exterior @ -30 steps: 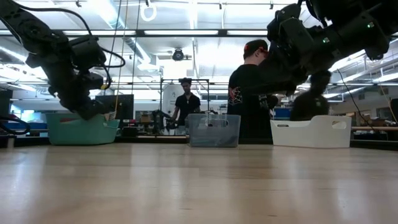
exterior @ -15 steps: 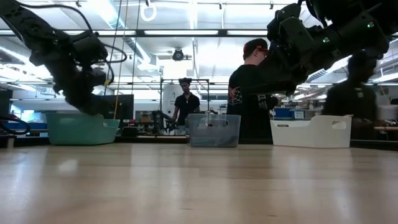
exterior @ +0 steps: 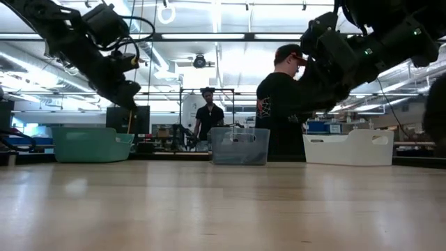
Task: Sort silverware by color (type)
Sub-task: Put the blue fork into the black bin
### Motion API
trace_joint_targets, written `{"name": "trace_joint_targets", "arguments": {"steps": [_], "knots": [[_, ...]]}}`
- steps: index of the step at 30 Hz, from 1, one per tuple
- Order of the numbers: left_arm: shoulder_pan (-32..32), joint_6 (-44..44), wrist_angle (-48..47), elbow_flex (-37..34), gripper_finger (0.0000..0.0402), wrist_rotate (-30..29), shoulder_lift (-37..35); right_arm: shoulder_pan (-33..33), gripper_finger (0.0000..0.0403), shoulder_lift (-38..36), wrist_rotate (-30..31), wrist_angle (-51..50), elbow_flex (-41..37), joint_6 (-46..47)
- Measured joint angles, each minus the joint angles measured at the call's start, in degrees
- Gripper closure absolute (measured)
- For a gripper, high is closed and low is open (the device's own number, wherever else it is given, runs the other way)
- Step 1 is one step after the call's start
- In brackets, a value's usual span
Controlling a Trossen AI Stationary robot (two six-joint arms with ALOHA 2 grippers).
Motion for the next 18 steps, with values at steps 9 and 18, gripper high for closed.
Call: {"name": "trace_joint_targets", "arguments": {"steps": [9, 18], "knots": [[-8.6, -2.4, 1.3, 0.0, 0.0303, 3.2, 0.0, 0.0, 0.0212, 0.0, -9.5, -13.7, 1.4, 3.9], [-15.6, -2.4, 2.9, 0.0, 0.0303, 6.8, 0.0, 1.8, 0.0231, 0.0, -18.0, -56.0, 15.7, 4.5]]}}
